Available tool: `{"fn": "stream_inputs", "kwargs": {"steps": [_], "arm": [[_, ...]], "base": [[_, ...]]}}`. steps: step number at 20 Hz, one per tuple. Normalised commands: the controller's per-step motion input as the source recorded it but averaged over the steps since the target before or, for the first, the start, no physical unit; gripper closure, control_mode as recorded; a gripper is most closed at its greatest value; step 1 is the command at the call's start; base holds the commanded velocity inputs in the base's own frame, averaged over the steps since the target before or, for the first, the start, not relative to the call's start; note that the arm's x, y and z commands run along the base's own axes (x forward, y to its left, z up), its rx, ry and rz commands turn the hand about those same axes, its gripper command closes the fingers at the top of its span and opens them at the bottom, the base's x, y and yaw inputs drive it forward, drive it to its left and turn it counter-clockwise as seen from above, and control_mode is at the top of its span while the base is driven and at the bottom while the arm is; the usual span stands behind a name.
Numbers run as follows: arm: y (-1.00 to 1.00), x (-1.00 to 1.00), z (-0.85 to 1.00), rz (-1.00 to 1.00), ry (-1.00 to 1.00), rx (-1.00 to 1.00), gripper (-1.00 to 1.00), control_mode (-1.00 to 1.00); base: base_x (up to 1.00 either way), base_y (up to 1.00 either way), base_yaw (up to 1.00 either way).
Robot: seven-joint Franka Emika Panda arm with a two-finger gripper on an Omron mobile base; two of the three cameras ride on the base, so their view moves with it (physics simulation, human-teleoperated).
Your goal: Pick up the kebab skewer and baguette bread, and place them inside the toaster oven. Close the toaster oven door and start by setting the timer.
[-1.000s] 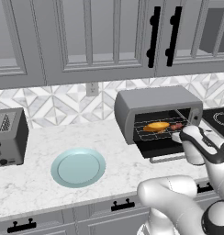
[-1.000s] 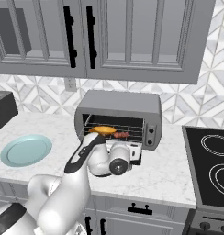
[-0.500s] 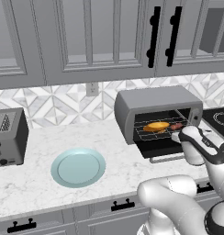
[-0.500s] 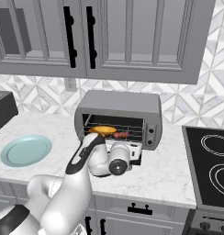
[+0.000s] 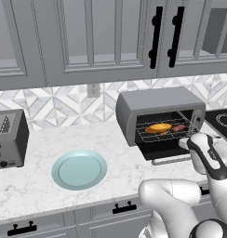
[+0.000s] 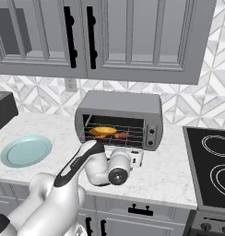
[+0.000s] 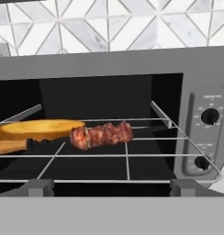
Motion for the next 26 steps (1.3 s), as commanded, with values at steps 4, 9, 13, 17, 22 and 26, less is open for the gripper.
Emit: {"fn": "stream_inputs", "kwargs": {"steps": [4,9,13,17,22,26], "arm": [[0.0,-0.05,0.0,0.0,0.0,0.0,-1.0,-1.0],[0.0,0.0,-0.03,0.0,0.04,0.0,-1.0,-1.0],[0.0,0.0,-0.04,0.0,0.09,0.0,-1.0,-1.0],[0.0,0.08,0.0,-0.01,0.02,0.0,-1.0,-1.0],[0.0,0.17,-0.06,0.0,0.0,0.0,-1.0,-1.0],[0.0,0.05,-0.2,0.0,0.0,0.0,-1.0,-1.0]], "base": [[0.0,0.0,0.0],[0.0,0.0,0.0],[0.0,0.0,0.0],[0.0,0.0,0.0],[0.0,0.0,0.0],[0.0,0.0,0.0]]}}
